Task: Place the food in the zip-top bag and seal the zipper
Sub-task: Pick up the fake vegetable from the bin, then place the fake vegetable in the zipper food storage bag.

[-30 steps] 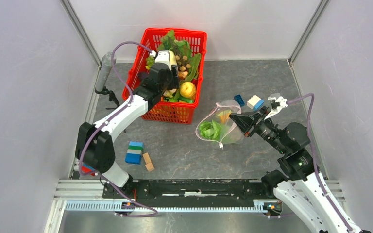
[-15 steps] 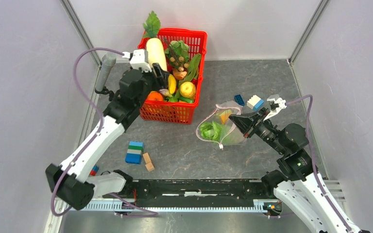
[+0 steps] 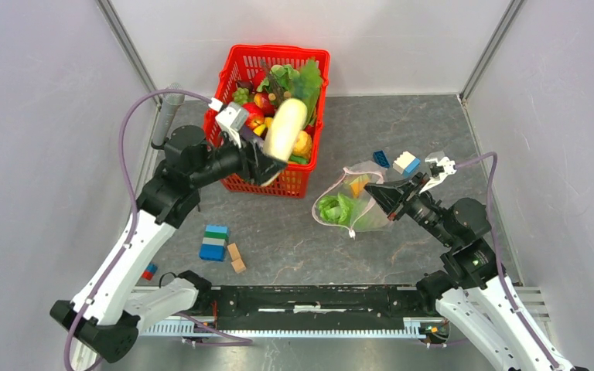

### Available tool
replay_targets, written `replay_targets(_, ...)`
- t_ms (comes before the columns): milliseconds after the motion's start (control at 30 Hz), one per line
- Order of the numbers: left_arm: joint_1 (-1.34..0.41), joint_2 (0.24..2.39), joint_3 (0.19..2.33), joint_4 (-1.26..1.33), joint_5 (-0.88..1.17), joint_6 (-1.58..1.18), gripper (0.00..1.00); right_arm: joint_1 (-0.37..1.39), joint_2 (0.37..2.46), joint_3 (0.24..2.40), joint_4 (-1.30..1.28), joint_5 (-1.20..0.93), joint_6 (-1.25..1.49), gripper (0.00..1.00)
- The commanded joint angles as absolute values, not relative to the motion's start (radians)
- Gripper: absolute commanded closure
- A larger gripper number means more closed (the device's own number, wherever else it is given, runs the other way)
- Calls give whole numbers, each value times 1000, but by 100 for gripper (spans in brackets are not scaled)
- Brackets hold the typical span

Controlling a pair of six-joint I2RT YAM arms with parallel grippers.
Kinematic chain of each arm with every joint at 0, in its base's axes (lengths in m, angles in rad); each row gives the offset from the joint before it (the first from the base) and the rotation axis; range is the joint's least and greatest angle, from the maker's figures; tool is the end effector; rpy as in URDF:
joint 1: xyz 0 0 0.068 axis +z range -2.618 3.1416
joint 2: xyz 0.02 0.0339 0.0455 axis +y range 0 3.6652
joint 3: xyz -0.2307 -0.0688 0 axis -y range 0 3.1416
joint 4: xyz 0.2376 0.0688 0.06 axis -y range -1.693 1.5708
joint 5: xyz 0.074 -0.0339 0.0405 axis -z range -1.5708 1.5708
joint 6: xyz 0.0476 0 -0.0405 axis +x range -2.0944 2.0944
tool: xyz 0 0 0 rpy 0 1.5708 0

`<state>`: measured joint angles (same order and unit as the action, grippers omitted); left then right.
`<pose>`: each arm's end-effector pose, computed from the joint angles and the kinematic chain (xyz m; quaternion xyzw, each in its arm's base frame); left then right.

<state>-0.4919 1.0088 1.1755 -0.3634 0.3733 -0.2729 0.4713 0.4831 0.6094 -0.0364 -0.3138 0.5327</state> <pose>0.2011 -0.1275 0.3842 0.2000 0.7423 -0.3657 0.5247 0.1382 0.0869 0.3208 -0.0948 0.6696 0.4432 0.5884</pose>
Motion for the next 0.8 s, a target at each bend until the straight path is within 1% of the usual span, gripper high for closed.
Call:
replay_targets(0, -492, 919, 1238, -610, 780, -165, 76, 471, 481, 606, 21, -322, 511, 100)
replay_targets(200, -495, 840, 1267, -837, 896, -71, 78, 471, 502, 607, 22, -314, 495, 100)
replay_targets(300, -495, 853, 1297, -981, 873, -18, 82, 471, 518, 613, 24, -300, 488, 100)
replay_targets(433, -497, 860, 1311, -1104, 856, 53, 83, 471, 543, 624, 23, -277, 476, 100)
replay_targets(667, -555, 881, 1308, -1146, 929, 90, 84, 471, 574, 618, 53, -280, 478, 100)
replay_targets(767, -599, 909, 1309, -1146, 907, 91, 84, 471, 577, 611, 56, -278, 478, 100)
